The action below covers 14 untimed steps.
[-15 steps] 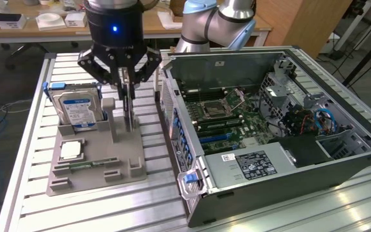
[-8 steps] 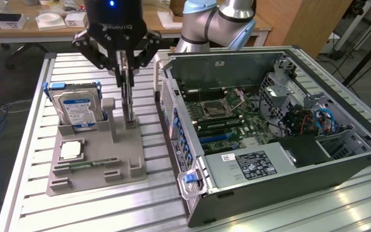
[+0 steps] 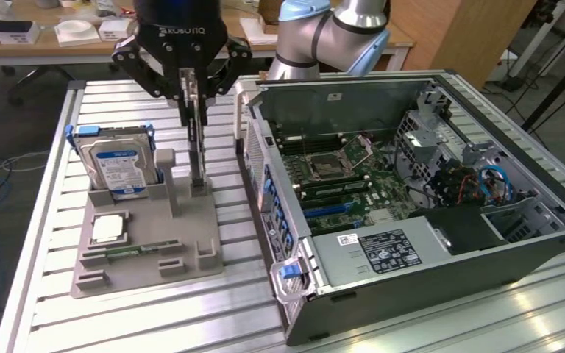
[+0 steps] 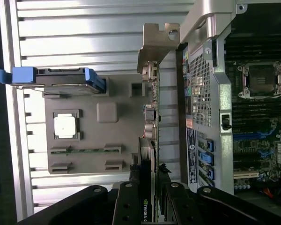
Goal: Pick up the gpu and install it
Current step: 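Pick up the gpu and move the gpu toward the slot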
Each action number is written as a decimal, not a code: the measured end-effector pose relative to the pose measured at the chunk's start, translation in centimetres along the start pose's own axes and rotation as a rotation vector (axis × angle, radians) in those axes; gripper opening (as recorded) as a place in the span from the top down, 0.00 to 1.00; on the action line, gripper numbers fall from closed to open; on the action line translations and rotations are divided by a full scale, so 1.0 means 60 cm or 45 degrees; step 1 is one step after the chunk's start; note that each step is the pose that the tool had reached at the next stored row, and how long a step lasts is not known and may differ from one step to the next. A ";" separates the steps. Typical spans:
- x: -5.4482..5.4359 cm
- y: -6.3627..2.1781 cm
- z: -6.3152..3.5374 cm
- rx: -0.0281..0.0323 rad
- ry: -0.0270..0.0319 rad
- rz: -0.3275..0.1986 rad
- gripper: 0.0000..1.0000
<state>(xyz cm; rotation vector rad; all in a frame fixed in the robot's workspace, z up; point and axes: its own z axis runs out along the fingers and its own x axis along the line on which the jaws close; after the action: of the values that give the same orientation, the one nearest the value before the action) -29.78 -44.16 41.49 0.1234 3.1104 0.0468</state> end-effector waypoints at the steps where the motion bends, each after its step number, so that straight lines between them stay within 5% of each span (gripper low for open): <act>1: -0.003 0.000 0.000 -0.0001 -0.0002 0.000 0.74; 14: -0.042 0.003 0.001 0.0000 -0.0001 0.000 0.74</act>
<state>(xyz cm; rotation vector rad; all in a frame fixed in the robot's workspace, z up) -27.26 -44.16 41.48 0.1234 3.1103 0.0468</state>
